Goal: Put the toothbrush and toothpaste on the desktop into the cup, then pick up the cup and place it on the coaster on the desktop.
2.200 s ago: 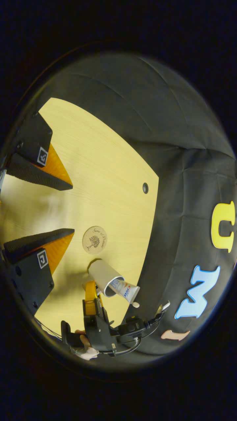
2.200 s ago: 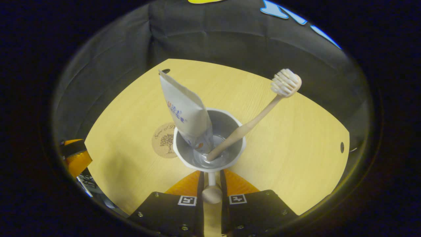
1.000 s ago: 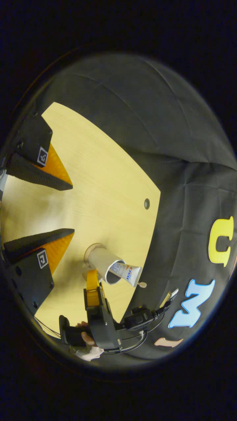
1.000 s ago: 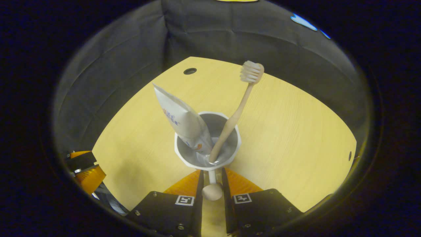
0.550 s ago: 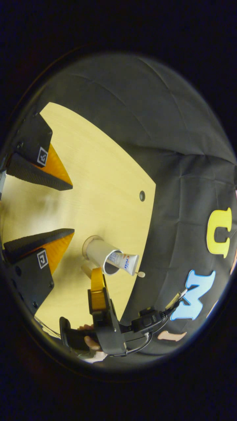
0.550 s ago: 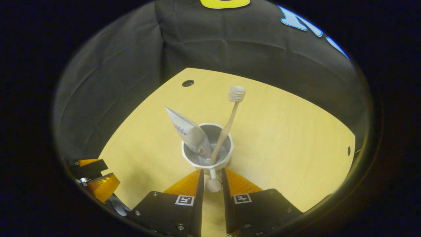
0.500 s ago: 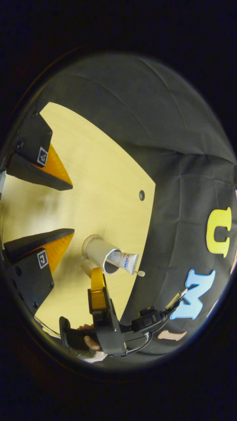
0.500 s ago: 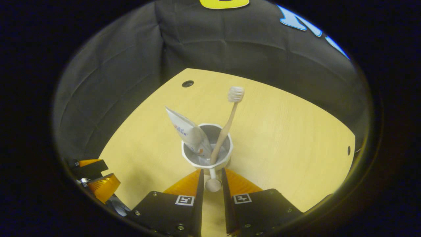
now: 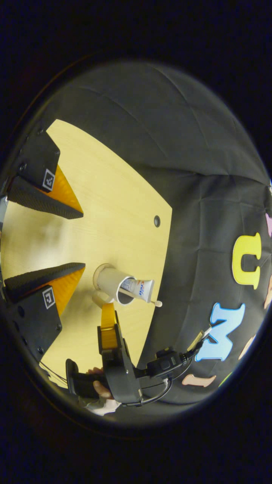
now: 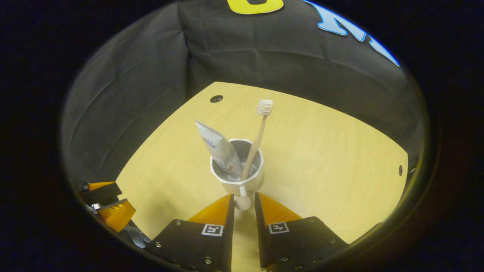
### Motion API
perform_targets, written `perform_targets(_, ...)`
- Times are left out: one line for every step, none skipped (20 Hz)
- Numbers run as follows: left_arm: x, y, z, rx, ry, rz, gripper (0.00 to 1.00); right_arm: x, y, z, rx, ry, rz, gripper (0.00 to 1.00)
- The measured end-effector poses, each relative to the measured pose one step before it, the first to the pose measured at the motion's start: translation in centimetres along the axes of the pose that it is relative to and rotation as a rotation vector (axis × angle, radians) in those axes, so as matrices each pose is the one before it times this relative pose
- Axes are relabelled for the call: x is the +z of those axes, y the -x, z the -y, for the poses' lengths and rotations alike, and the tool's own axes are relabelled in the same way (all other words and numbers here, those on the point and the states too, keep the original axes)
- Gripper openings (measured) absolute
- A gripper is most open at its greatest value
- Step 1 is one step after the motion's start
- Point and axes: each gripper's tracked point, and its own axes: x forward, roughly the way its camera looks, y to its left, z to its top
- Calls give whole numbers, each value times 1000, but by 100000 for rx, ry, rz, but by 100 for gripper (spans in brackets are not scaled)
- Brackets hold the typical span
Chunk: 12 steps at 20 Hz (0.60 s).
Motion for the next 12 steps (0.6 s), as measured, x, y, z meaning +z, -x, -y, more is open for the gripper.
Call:
perform_targets(93,33,397,-181,-952,772,77,-123,383,46,-3,-187,530,28)
perform_targets(158,76,332,-309,-971,862,77,-201,373,61,-413,144,714,28)
perform_targets(145,646,371,-583,-1046,807,77,-196,527,226,-797,124,806,28)
perform_targets(152,602,481,-593,-1017,773,76,-218,641,64,-520,-760,1145,28)
perform_targets(285,628,387,-664,-1020,883,76,-123,593,176,-433,-997,1070,28)
perform_targets(286,343,383,-641,-985,975,76,-78,779,246,-1014,-930,1499,28)
perform_targets(523,49,382,-962,-1136,1376,77,-97,702,244,-1276,-249,2238,28)
perform_targets(599,154,415,-850,-995,1103,77,149,868,333,-1980,-63,2516,28)
perform_targets(655,110,486,-1118,-1294,1569,77,251,1126,187,-1656,-158,3031,28)
perform_targets(963,214,521,-1116,-1338,2329,77,571,1302,241,-1623,-212,3477,28)
perform_targets(876,577,383,-1214,-1321,2399,77,688,1465,276,-1855,-607,3775,28)
perform_targets(1105,485,581,-1223,-1218,2678,77,869,1564,279,-1645,-948,4099,28)
